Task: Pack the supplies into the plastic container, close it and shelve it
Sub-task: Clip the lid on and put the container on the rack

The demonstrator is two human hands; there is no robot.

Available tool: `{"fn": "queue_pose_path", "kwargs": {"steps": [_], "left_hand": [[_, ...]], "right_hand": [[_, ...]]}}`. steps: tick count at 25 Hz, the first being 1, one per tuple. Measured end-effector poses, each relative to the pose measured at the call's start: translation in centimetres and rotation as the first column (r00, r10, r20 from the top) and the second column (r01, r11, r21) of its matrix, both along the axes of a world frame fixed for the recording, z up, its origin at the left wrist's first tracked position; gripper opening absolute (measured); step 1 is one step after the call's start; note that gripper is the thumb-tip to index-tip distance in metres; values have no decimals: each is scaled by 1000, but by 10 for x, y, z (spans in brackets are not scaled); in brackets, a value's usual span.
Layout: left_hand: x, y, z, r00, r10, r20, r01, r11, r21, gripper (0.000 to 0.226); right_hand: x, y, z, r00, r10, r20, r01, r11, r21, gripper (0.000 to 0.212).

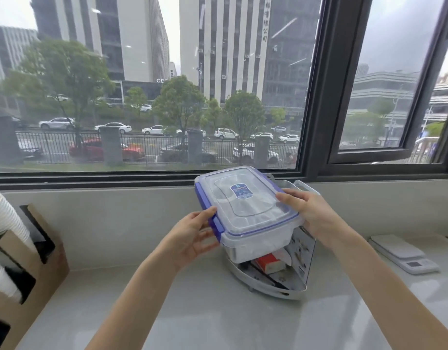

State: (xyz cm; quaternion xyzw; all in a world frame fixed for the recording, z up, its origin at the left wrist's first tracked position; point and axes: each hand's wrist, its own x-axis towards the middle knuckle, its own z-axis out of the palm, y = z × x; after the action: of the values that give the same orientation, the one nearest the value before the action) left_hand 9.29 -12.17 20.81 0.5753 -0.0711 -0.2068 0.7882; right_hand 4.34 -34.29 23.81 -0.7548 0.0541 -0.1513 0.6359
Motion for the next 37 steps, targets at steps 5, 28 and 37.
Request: {"fn": "queue_pose_path", "kwargs": {"steps": [5, 28, 37], "left_hand": [[21, -33, 18, 1000, -12, 24, 13, 999, -40, 28], [112, -160, 15, 994, -113, -2, 112, 990, -85, 18], [120, -169, 9, 996, -93, 7, 94, 993, -78, 37]], "right_hand": [[18, -35, 16, 999, 44, -5, -44, 997, -58, 36], [150, -149, 19, 951, -223, 214, 285, 901, -326, 25], [164, -154, 11, 959, -225, 172, 270, 910, -314, 25]]}}
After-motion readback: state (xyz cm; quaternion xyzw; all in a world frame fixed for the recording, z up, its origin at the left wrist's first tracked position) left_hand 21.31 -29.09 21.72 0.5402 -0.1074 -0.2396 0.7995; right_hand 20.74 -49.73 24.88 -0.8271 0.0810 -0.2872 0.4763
